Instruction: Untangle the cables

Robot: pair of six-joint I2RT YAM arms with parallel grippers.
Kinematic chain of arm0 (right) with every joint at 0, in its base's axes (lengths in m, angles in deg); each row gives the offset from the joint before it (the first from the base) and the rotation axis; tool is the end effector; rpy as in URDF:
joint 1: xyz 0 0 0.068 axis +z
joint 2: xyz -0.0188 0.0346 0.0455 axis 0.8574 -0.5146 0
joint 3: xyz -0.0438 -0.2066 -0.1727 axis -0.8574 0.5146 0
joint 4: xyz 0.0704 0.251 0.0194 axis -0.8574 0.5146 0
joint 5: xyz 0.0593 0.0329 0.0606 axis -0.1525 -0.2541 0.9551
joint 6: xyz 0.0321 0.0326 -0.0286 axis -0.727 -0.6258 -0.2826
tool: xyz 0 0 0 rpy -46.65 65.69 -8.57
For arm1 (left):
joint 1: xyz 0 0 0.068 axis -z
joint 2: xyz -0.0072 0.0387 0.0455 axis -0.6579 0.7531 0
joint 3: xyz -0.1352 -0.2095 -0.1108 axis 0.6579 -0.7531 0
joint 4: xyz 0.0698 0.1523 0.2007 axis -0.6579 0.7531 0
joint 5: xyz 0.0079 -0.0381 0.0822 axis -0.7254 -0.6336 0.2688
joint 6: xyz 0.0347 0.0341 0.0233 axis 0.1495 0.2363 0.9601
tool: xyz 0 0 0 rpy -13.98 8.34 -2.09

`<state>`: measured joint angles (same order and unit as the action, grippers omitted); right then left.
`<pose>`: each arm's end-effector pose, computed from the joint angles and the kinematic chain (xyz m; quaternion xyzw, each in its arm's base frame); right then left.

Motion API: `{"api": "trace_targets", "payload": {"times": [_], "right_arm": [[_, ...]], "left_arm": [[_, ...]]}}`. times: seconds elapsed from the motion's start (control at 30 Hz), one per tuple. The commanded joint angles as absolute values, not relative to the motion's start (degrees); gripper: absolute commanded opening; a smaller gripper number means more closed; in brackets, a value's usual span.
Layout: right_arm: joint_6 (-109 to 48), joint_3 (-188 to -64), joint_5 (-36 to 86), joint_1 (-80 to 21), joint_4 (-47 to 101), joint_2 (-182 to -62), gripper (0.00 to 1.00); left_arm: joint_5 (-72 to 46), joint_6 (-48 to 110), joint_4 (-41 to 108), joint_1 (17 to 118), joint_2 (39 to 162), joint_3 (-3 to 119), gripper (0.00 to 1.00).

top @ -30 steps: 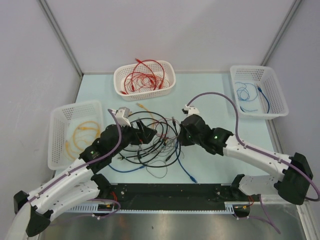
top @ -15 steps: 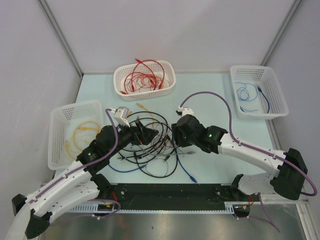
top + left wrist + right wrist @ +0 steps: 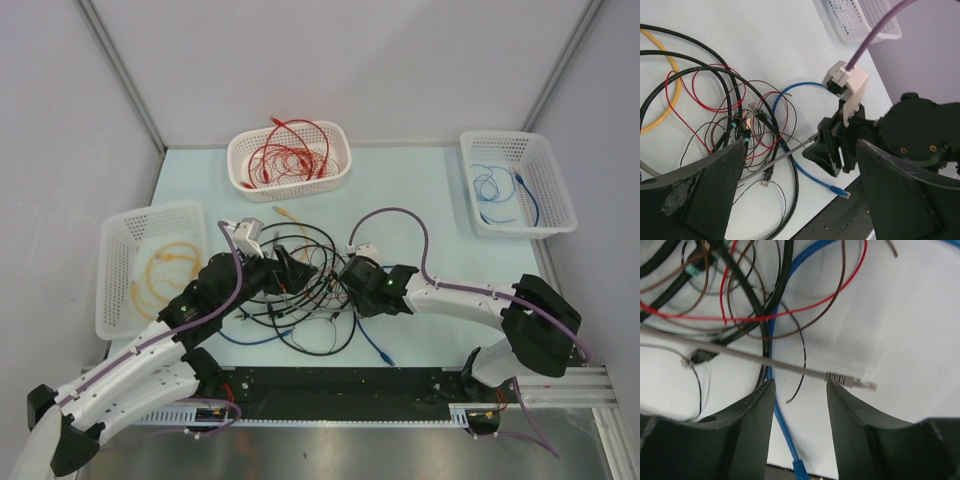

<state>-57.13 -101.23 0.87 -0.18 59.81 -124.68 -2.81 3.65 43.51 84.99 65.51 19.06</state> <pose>0.1504 0.2292 0.1948 -0.1821 0.9510 0.0504 0.2446 0.1278 -0.1213 0.2838 0.0232 0.7959 -0.3918 0.4610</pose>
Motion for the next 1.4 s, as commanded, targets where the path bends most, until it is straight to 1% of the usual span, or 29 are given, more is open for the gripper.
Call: {"api": "trace_targets", "payload": {"times": [0.0,0.1,0.23,0.47,0.57,0.7,0.83,0.97,1.13,1.17,1.27,1.3,1.37], "right_arm": [[-57.3,-101.7,-0.8,-3.1,52.8,-126.8,0.52],[-58.4,-101.7,1.1,-6.0,50.8,-126.7,0.54],[-59.5,-101.6,1.6,-7.0,48.0,-125.7,0.57],[-64.7,-101.6,4.8,-12.2,43.2,-131.9,0.66],[-67.1,-101.7,6.1,-13.7,40.9,-134.2,0.67],[-70.9,-101.7,4.5,-14.1,38.9,-137.5,0.67],[-71.2,-102.3,5.1,-13.5,34.8,-140.7,0.66],[-69.0,-106.1,4.7,-12.0,37.0,-146.2,0.64],[-65.2,-109.0,0.7,-7.9,41.4,-151.7,0.63],[-64.7,-109.1,-0.4,-7.4,42.9,-152.4,0.61],[-63.5,-109.2,-2.4,-6.4,45.2,-154.3,0.47],[-63.2,-109.2,-2.9,-6.3,45.6,-154.7,0.38],[-62.1,-109.2,-4.7,-5.6,47.2,-155.9,0.26]], "left_arm": [[-2.6,2.5,44.1,85.3,63.7,18.0,0.97],[-2.5,2.5,45.0,85.3,63.0,18.0,0.97],[-1.6,2.4,45.5,85.3,61.6,16.9,0.97],[-2.0,1.5,45.3,85.3,61.5,16.2,0.97],[-2.0,1.2,45.8,85.3,61.2,16.1,0.97],[-1.5,0.7,46.3,85.3,60.7,15.7,0.97],[-1.7,0.3,46.1,85.3,60.8,15.2,0.97],[-1.8,0.0,46.4,85.3,61.2,15.4,0.97],[-1.1,0.0,47.7,85.3,60.9,15.3,0.97],[-1.1,-0.1,47.9,85.3,60.9,15.1,0.97],[-0.7,-0.2,48.0,85.3,60.8,14.7,0.97],[-0.7,-0.3,48.0,85.3,60.8,14.7,0.97],[-0.7,-0.4,48.3,85.3,61.0,14.7,0.97]]}}
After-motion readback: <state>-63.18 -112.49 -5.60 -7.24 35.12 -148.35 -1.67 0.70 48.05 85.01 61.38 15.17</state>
